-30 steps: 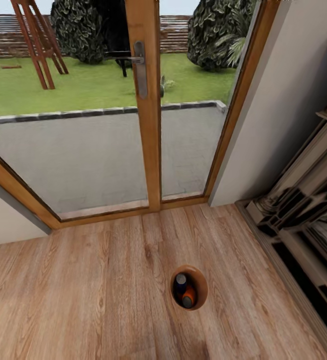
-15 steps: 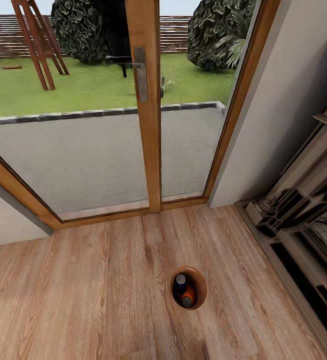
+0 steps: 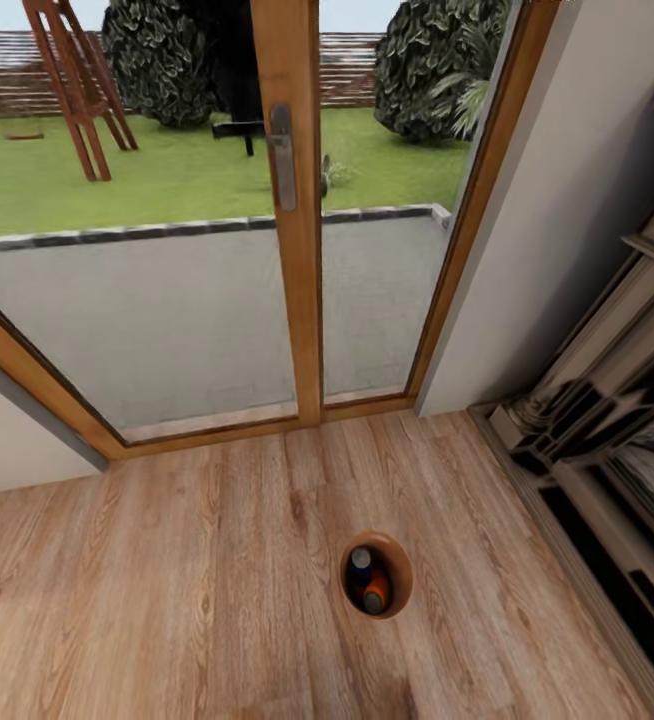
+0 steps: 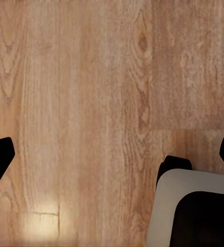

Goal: Put the three can of soda from the living room inside the tash can in the kitchen.

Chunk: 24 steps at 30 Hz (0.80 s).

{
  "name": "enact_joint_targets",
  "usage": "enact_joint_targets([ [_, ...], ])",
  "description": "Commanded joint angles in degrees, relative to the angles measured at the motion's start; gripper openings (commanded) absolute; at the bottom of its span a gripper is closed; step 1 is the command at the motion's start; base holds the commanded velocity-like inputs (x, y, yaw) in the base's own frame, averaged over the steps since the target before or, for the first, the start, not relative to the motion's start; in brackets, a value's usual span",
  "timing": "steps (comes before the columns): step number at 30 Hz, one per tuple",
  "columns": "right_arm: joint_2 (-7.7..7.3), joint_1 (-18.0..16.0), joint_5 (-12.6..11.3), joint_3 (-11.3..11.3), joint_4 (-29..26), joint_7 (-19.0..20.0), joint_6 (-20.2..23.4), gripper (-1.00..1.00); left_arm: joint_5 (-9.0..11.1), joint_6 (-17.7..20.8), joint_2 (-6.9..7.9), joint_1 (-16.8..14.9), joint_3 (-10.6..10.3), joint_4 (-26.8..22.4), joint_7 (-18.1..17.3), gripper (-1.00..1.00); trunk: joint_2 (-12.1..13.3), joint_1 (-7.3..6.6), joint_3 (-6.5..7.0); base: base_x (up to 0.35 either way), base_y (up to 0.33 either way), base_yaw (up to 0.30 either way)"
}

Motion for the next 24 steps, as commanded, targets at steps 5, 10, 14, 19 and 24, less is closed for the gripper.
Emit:
enact_joint_targets([
  [5, 0.08, 0.0, 0.02, 0.0, -0.05, 0.0, 0.0, 1.0, 0.0, 0.0, 0.0, 0.0, -0.02, 0.0, -0.05, 1.0, 2.02, -1.1, 0.9, 0.0, 0.0, 0.0],
  [10, 0.12, 0.0, -0.01, -0.02, -0.09, 0.0, -0.02, 1.0, 0.0, 0.0, 0.0, 0.0, -0.02, 0.0, -0.05, 1.0, 4.03, -2.2, 1.8, 0.0, 0.0, 0.0],
  [14, 0.06, 0.0, -0.14, -0.2, -0.15, -0.03, -0.04, 1.0, 0.0, 0.0, 0.0, 0.0, -0.02, 0.0, -0.05, 1.0, 5.63, -3.08, 2.52, 0.0, 0.0, 0.0],
  [19, 0.15, 0.0, -0.15, -0.4, -0.22, -0.08, -0.06, 1.0, 0.0, 0.0, 0.0, 0.0, -0.02, 0.0, -0.06, 1.0, 7.64, -4.18, 3.42, 0.0, 0.0, 0.0],
  [24, 0.19, 0.0, -0.17, -0.43, -0.36, -0.08, -0.01, 1.0, 0.0, 0.05, 0.0, 0.0, 0.02, 0.0, -0.06, 1.0, 9.64, -5.28, 4.32, 0.0, 0.0, 0.0],
])
